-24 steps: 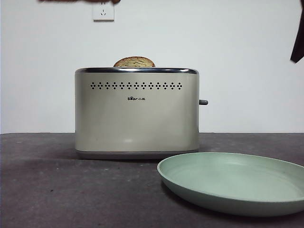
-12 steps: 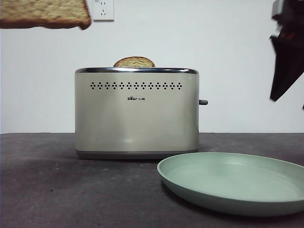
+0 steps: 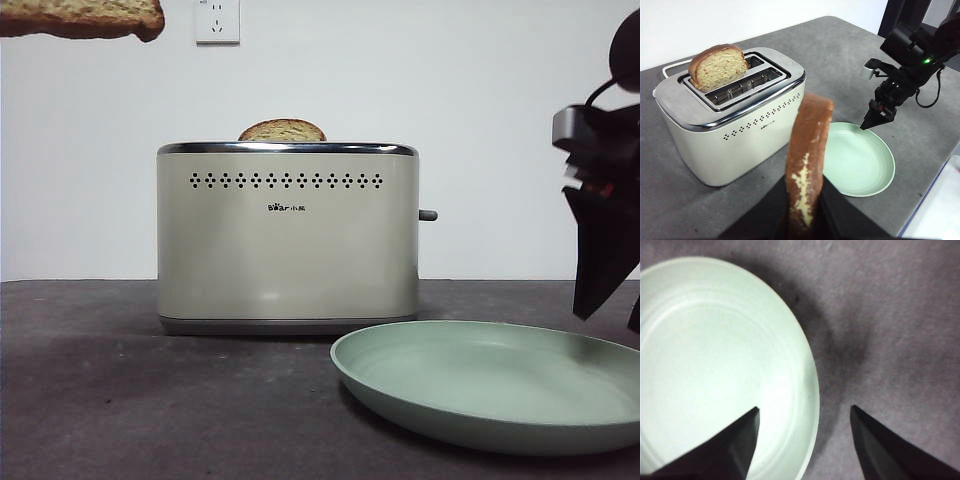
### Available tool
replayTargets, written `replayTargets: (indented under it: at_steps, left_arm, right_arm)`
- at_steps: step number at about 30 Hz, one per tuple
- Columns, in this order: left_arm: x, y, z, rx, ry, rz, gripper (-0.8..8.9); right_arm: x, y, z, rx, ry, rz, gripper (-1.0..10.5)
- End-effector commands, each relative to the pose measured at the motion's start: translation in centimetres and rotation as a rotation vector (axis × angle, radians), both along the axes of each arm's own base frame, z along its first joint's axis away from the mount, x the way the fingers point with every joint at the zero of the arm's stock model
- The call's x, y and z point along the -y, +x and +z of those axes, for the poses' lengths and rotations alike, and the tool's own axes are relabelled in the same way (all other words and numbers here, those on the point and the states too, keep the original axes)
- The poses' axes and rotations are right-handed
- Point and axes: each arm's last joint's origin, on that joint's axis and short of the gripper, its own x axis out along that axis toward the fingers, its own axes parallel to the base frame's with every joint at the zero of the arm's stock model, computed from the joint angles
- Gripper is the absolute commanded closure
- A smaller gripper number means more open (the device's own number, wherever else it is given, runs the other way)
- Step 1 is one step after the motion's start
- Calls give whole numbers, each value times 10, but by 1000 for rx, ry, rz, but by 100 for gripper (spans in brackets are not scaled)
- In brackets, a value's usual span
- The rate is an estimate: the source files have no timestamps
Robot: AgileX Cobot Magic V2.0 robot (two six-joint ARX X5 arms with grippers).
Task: Take the bread from the toaster,put the bread on the plate,put the plate on the table
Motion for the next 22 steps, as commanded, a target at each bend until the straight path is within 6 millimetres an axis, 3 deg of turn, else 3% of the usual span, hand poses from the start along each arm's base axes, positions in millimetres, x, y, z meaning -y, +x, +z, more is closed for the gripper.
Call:
replayTargets:
  at_steps: [1,18,22]
  left_arm:
    - [1,0,4,6,-23,-14,807]
    - [2,-1,5,-13,-61,-53,807]
    - [2,-1,5,-21,-69,-49,808]
  right_arm:
    - [-2,3,-10,-25,4,-5,706]
    - [-4,10,-35,-108,13,3,855]
    - [-4,11,-36,-102,15,4,944]
